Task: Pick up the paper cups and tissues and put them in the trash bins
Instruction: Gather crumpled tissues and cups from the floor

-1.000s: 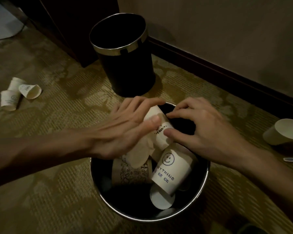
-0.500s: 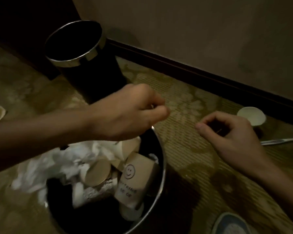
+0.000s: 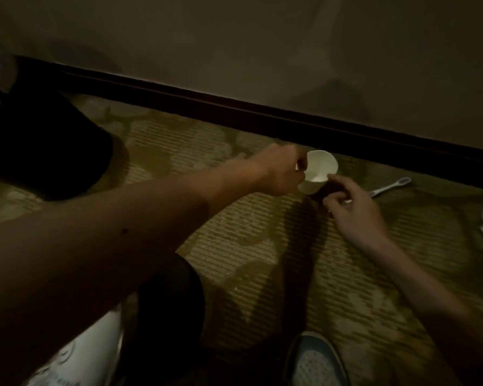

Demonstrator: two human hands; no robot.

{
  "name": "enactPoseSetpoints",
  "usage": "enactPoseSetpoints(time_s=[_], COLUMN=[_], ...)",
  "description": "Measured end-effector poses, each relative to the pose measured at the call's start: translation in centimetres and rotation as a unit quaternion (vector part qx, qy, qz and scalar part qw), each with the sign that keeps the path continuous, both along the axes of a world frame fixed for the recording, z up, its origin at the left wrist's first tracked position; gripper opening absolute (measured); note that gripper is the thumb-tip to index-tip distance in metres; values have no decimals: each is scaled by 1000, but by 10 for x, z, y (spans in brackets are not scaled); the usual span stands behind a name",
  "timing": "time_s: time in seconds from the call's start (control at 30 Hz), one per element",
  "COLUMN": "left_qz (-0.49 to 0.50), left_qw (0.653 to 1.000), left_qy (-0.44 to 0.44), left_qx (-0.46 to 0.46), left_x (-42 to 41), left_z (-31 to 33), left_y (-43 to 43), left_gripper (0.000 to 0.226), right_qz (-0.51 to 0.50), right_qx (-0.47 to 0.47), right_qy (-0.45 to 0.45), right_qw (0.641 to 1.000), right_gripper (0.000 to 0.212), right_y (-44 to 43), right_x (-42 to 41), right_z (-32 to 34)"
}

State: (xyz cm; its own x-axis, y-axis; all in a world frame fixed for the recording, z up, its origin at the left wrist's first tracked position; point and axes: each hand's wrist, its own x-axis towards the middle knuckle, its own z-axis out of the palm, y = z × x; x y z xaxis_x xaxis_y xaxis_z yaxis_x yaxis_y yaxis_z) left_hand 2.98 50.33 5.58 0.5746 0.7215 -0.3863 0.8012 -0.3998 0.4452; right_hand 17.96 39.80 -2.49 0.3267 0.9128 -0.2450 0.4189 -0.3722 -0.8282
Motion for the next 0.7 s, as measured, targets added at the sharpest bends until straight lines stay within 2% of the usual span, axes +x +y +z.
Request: enactPoseSetpoints(time_s=[0.07, 0.13, 0.27, 0.33, 0.4, 0.5, 0.57, 0.63, 0.7], left_qz=[-6, -8, -19, -23, 7, 66, 86, 90, 91], left_qw=[1000, 999, 998, 1000, 996, 980, 964, 960, 958], left_qy=[16, 31, 55, -1, -85, -155, -181, -188, -185], left_qx=[-6, -20, -19, 18, 14, -107, -172, -186, -198], left_x=[12, 21, 28, 29, 31, 41, 52, 63, 72], left_z=[-16, -30, -48, -51, -52, -55, -61, -66, -71], left_y=[5, 9, 9, 2, -5, -16, -25, -34, -42], left_gripper=[35, 41, 63, 82, 100, 110, 100, 92, 91], right_qz=[36, 59, 54, 44, 32, 39, 43, 6, -81], right_qx=[-10, -10, 38, 53, 49, 32, 7, -12, -19], right_qy=[-46, -89, -163, -106, 25, 186, 211, 205, 139], right_qw=[998, 994, 984, 992, 998, 981, 977, 979, 987], right_gripper=[47, 45, 19, 11, 9, 18, 17, 10, 14], right_y=[7, 12, 17, 18, 17, 5, -7, -20, -31], right_x=[5, 9, 18, 23, 30, 43, 56, 72, 97], right_z=[-11, -19, -23, -22, -18, -9, -7, -8, -12])
